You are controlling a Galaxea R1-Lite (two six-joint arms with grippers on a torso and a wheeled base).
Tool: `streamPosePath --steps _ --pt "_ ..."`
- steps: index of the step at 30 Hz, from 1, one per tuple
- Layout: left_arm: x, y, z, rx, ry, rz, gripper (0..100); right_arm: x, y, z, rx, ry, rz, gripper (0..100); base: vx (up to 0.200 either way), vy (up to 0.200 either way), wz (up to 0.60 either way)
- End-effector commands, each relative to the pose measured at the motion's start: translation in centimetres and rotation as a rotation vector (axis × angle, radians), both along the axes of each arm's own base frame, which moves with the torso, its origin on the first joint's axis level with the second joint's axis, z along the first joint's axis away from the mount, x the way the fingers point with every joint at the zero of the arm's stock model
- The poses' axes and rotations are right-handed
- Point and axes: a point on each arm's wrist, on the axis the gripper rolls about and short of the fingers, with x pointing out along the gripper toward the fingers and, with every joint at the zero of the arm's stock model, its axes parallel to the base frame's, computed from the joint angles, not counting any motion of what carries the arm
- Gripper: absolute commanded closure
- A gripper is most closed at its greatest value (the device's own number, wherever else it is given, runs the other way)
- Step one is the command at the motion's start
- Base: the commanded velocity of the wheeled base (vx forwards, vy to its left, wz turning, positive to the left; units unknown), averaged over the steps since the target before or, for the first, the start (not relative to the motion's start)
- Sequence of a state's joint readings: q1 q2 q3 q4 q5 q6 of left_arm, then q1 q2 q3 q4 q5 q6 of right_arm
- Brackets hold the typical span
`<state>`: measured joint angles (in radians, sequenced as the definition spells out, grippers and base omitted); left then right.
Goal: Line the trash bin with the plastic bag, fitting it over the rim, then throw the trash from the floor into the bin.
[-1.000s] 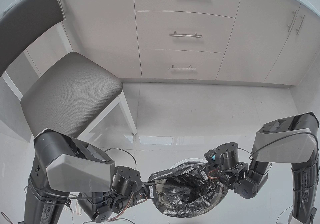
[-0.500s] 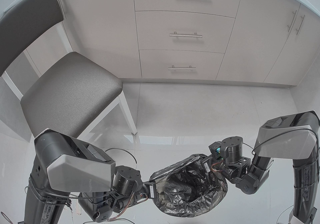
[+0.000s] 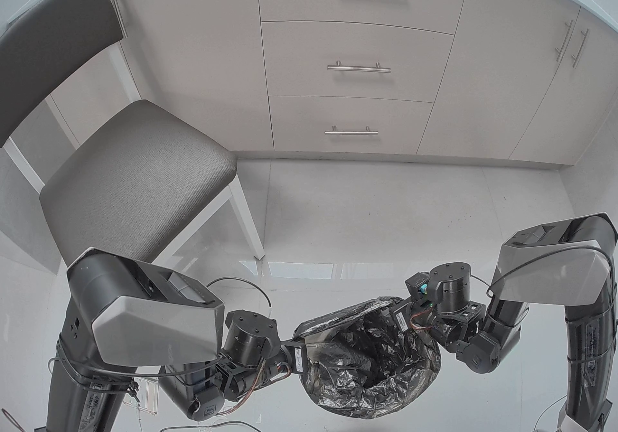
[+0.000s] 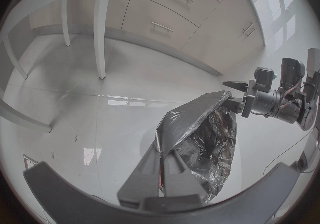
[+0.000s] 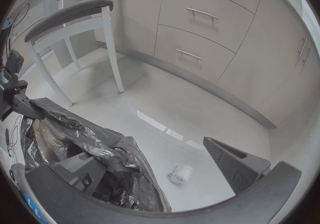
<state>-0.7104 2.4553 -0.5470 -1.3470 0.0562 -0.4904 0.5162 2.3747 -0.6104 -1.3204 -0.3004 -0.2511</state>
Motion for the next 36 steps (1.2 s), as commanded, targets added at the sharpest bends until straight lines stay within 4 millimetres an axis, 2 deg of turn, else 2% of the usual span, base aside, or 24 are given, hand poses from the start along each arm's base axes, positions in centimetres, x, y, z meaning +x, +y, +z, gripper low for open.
streamPosePath --steps 1,5,18,22,28,35,36 --pt "1.2 -0.2 0.2 -0.002 -0.006 0.016 100 0.5 -0.7 0.0 0.002 -0.003 -0.019 0 0.0 0.0 0.0" --pt "1.9 -0.1 0.2 -0.001 -0.003 0.029 100 1.0 -1.2 -0.6 -0.002 0.006 -0.036 0 0.0 0.0 0.0" --pt "2.3 -0.5 0.3 0.018 -0.015 0.018 100 1.5 -1.8 -1.4 0.006 0.025 -0.031 0 0.0 0.0 0.0" --pt "3.1 -0.4 0.5 0.013 -0.028 0.032 100 1.6 -2.0 -1.4 0.011 0.023 -0.032 0 0.0 0.0 0.0" --pt "4.3 -0.7 0.6 0.032 -0.017 0.038 100 1.8 -1.9 -1.7 0.027 -0.015 -0.032 0 0.0 0.0 0.0" --pt "4.4 -0.8 0.4 0.038 -0.011 0.037 100 2.0 -1.8 -1.7 0.029 -0.019 -0.032 0 0.0 0.0 0.0" --pt "4.4 -0.8 0.4 0.038 -0.011 0.037 0 2.0 -1.8 -1.7 0.029 -0.019 -0.032 0 0.0 0.0 0.0"
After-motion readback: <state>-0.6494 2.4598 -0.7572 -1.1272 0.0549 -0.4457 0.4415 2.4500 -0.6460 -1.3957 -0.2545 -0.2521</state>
